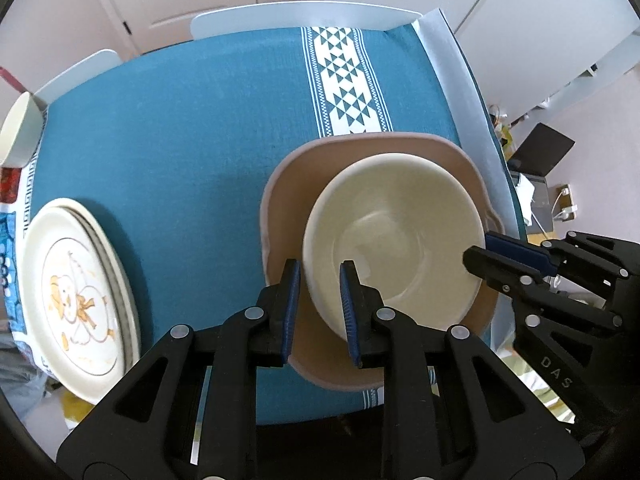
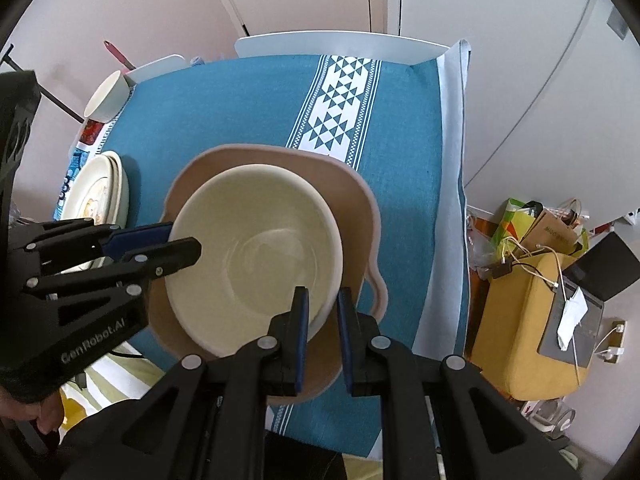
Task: Organize plates and bowls
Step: 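Open both grippers and withdraw from the bowl, then reach to the smaller cream bowl and grasp its rim with both grippers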
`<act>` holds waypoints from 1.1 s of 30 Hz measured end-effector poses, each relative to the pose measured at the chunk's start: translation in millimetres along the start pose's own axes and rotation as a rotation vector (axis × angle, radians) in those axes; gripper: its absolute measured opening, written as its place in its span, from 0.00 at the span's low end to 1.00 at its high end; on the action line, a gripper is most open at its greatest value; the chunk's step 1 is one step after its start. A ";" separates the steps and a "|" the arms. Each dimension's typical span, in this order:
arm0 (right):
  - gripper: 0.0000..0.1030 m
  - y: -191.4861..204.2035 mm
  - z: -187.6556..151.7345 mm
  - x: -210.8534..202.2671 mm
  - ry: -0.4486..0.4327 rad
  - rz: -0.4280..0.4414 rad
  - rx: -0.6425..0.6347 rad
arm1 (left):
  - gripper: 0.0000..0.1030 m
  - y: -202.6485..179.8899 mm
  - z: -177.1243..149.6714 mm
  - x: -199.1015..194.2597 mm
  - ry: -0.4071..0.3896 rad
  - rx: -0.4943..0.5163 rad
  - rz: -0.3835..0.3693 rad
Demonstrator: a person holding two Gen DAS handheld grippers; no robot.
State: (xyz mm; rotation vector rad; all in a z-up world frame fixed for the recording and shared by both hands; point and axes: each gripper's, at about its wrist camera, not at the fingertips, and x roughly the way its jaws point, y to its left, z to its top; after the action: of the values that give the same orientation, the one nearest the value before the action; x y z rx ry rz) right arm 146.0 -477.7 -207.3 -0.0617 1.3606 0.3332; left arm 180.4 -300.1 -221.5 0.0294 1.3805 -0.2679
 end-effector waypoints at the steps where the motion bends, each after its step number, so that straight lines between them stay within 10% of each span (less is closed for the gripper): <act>1: 0.13 0.3 -0.8 -3.5 -0.004 -0.001 -0.001 | 0.18 1.0 -0.3 -2.5 -0.003 -0.003 0.001; 9: 0.13 6.7 7.0 -46.6 -0.094 0.037 -0.018 | 0.18 14.3 -0.5 -46.2 -0.090 -0.039 0.015; 15: 0.13 45.6 43.5 -76.4 -0.201 0.120 -0.135 | 0.22 56.1 -7.1 -110.3 -0.299 -0.154 0.052; 19: 0.14 73.8 72.9 -88.5 -0.270 0.167 -0.202 | 0.99 98.6 -19.2 -150.7 -0.450 -0.275 0.161; 23: 0.95 106.0 109.4 -92.3 -0.311 0.225 -0.285 | 1.00 138.7 -27.1 -176.4 -0.512 -0.356 0.219; 33: 0.96 213.6 207.5 -61.2 -0.291 0.266 -0.496 | 1.00 277.7 -15.5 -187.6 -0.490 -0.651 0.186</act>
State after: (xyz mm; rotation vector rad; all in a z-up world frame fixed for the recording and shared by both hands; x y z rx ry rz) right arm 274.7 -237.9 -71.9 -0.2358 0.9728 0.8671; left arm 191.7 3.8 -80.0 -0.4207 0.9150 0.3224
